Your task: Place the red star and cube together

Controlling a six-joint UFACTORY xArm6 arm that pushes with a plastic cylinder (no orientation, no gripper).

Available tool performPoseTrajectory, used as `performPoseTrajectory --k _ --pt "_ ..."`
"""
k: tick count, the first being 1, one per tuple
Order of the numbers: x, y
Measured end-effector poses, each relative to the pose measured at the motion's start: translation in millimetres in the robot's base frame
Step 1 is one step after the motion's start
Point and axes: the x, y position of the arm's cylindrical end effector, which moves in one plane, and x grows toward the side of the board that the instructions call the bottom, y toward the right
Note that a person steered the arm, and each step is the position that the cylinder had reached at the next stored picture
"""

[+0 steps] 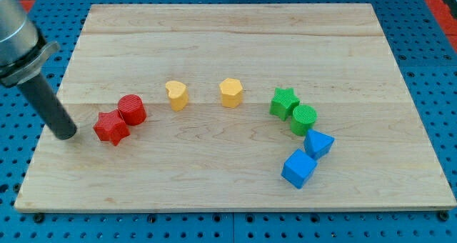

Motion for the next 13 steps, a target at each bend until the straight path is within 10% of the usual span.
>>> performPoseTrajectory --k 2,4,6,8,10,12,13 --pt "31 148" --pt "69 113" --pt "-4 69" --pt "-4 229" --pt "120 267" --pt "114 409" --pt "88 342"
